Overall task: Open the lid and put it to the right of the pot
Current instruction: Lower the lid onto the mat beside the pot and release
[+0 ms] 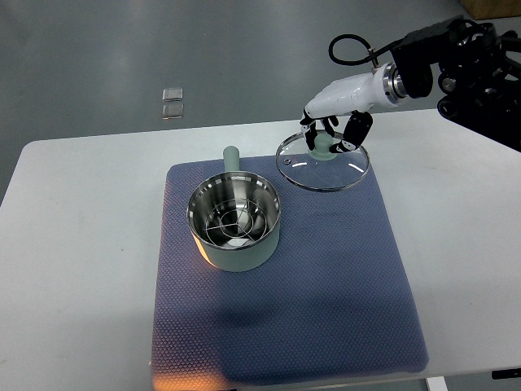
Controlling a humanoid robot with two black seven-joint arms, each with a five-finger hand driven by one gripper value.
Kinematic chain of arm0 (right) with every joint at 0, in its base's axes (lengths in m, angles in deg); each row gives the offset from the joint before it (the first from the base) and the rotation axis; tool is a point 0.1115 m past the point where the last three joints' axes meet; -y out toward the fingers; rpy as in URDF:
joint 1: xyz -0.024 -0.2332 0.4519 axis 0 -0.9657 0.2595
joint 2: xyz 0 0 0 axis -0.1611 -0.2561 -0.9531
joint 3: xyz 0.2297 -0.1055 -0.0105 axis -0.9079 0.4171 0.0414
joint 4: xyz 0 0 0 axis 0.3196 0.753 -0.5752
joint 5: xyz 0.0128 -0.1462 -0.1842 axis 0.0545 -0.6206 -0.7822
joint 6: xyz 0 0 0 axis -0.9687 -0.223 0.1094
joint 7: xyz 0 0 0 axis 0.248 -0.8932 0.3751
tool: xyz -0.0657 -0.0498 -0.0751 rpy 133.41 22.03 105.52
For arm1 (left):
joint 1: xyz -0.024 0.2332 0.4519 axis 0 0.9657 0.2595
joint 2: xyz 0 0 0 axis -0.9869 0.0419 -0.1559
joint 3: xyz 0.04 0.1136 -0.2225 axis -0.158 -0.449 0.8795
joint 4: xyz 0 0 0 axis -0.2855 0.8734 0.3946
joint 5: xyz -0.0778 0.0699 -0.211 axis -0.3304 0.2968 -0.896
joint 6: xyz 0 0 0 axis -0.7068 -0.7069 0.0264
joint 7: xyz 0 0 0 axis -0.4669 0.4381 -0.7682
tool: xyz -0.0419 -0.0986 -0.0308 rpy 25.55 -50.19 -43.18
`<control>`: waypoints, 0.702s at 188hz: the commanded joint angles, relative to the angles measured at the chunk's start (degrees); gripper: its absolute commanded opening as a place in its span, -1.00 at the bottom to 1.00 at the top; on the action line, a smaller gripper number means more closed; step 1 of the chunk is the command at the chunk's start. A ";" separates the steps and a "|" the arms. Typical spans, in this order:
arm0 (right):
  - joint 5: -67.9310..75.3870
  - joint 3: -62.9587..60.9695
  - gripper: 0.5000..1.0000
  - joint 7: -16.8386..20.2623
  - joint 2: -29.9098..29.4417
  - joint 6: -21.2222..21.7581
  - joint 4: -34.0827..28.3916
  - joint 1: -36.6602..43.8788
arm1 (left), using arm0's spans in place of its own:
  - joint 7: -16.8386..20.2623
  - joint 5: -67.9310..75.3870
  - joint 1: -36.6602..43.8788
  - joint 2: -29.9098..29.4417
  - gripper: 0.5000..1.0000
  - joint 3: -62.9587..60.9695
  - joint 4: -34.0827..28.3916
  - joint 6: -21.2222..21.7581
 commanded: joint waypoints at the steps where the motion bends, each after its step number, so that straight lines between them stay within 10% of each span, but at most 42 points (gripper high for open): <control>1: -0.38 0.09 -1.00 0.09 -0.18 -0.15 0.05 -1.48 | 0.00 0.00 0.00 0.00 1.00 0.00 0.05 0.00; 132: -3.55 0.80 -1.00 0.71 -7.04 -3.32 5.06 -8.78 | 0.00 0.00 0.00 0.00 1.00 0.00 -0.04 0.00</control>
